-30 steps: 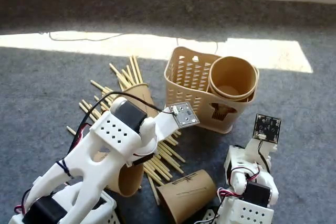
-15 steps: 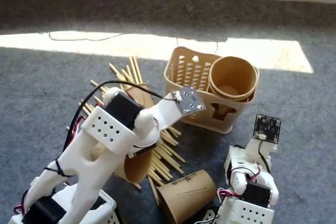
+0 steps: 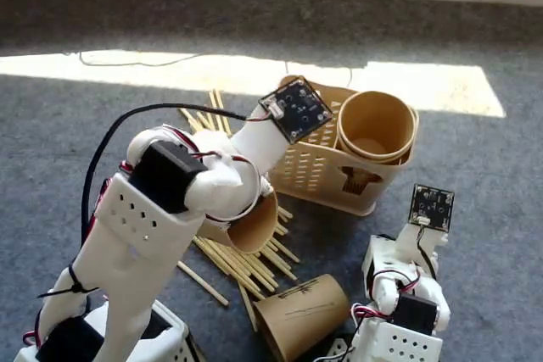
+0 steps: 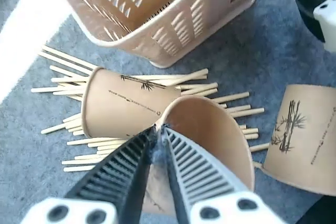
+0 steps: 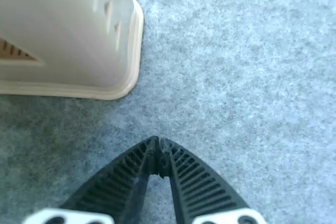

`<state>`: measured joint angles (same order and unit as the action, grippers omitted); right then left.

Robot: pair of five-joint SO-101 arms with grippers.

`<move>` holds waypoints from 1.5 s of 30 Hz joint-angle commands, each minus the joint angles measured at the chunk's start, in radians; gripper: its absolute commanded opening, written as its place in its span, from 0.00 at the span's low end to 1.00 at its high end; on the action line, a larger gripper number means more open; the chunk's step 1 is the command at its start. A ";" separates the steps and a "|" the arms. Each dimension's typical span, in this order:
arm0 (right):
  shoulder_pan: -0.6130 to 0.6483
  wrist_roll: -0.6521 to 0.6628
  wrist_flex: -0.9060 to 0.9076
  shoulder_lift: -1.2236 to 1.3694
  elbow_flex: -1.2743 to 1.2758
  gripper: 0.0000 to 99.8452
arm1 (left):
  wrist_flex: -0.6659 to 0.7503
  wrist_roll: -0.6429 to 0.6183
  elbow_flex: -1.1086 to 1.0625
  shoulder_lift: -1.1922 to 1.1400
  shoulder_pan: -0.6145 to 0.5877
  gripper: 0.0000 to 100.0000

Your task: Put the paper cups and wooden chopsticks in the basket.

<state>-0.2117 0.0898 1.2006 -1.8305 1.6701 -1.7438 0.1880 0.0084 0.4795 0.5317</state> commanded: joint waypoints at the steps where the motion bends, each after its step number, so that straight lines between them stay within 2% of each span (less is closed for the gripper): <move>1: -0.008 -0.005 -0.022 -0.007 0.108 0.02 | -0.006 -0.072 0.116 0.010 -0.008 0.01; 9: -0.008 -0.005 -0.022 -0.007 0.108 0.02 | 0.015 -0.270 0.337 0.001 0.001 0.01; 25: -0.008 -0.005 -0.022 -0.007 0.108 0.02 | 0.462 -0.586 0.374 -0.001 0.007 0.01; 33: -0.008 -0.005 -0.022 -0.007 0.108 0.02 | 0.631 -0.600 0.302 -0.001 0.117 0.01; 45: -0.008 -0.005 -0.022 -0.007 0.108 0.02 | 0.953 -0.595 -0.028 -0.002 0.165 0.01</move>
<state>-0.2117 0.0898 1.2006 -1.8305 1.6701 -0.8707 -0.4028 0.0115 0.4780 0.6805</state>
